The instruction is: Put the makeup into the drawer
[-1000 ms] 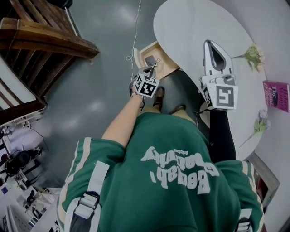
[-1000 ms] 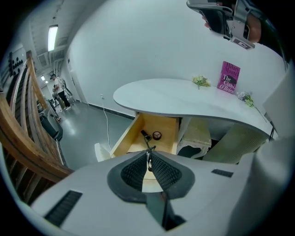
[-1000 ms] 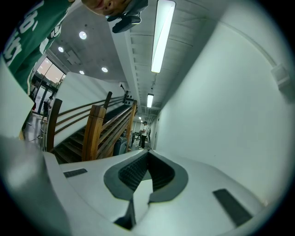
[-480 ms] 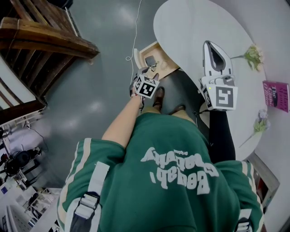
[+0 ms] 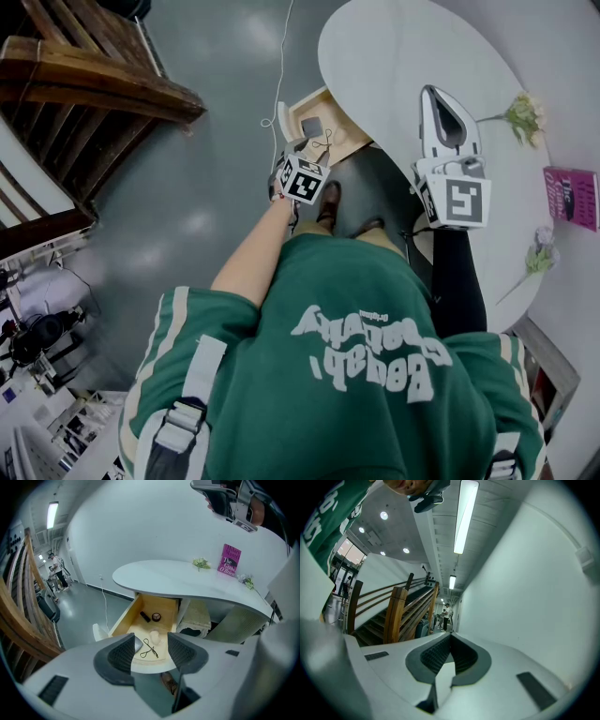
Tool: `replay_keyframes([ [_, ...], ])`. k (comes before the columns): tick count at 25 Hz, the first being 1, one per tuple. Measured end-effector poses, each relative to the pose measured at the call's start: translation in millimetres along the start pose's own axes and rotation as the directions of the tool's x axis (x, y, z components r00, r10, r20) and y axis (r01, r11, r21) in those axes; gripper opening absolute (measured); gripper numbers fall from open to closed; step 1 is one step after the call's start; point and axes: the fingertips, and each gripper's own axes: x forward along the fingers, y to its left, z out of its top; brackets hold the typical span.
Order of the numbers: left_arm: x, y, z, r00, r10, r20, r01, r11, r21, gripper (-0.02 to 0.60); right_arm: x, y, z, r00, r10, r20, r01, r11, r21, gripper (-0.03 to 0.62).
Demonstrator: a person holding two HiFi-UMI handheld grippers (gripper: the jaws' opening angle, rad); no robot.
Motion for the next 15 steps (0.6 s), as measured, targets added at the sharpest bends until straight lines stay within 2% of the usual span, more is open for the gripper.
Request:
replay_keyframes([
  [3,-9.1,3.8,22.2,0.998,0.012,0.055,-0.013,1.0,0.012,0.233,0.0,0.9,-0.4,1.0,0.001,0.003,-0.001,1.0,0.001,0.009],
  [6,-28.0,10.0,65.4,0.986,0.031,0.164,-0.037,0.999,0.036,0.233,0.9,3.1,-1.3,1.0,0.006,0.003,-0.006,1.0,0.002,0.009],
  [11,-84.5,17.5,147.5,0.932,0.06,0.357,-0.099,0.991,0.091,0.233,3.7,6.4,3.8,1.0,0.012,0.016,-0.011,1.0,-0.002,0.009],
  [15,-128.3,22.2,194.3,0.889,0.09,0.448,-0.158,0.981,0.117,0.233,7.2,10.4,9.5,0.999,0.016,0.027,-0.016,1.0,-0.007,0.009],
])
